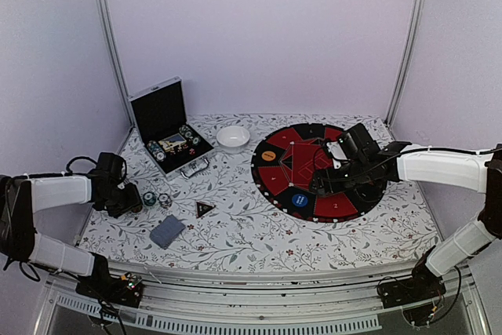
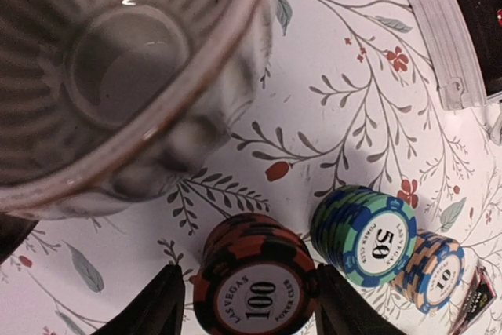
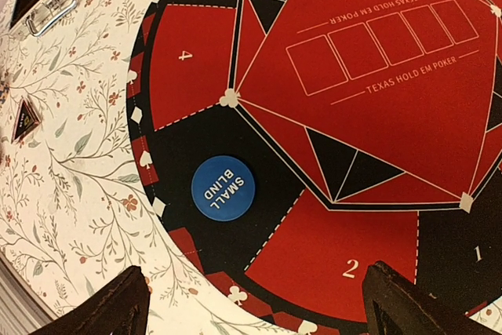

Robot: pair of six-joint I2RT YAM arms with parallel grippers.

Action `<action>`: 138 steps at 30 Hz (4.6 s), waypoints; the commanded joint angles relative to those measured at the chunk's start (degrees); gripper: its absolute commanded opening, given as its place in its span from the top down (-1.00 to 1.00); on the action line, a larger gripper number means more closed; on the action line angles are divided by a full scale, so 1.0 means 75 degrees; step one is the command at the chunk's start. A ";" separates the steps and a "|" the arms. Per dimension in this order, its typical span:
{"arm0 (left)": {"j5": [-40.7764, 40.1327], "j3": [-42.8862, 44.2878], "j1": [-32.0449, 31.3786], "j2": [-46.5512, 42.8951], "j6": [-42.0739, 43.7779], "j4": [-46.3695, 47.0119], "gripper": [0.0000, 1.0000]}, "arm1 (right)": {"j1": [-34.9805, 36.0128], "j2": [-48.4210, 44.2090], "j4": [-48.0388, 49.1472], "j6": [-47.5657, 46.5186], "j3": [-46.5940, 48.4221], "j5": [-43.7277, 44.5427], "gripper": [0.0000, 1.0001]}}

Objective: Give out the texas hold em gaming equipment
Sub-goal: Pick up the poker chip from the pile of poker chips, then place the poker chip in the small blind area.

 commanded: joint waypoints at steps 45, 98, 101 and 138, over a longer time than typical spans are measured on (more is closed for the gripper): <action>-0.0268 0.0413 0.0014 -0.0463 0.0677 -0.0296 1.00 | 0.0048 -0.0002 0.0003 0.0011 0.0074 -0.0217 -0.93; 0.1927 0.7599 -0.4906 0.3733 0.4413 -0.2520 1.00 | -0.0980 -0.1305 -0.0015 0.0261 0.0279 -0.0535 -0.98; 0.2098 0.8380 -0.5049 0.4669 0.4653 -0.2538 1.00 | -0.0980 -0.1336 -0.0102 0.0289 0.0277 -0.0489 -0.98; 0.2149 1.2269 -0.6385 0.9378 0.6708 -0.4276 1.00 | -0.1003 -0.1741 -0.0353 0.0551 -0.0271 -0.0306 -0.98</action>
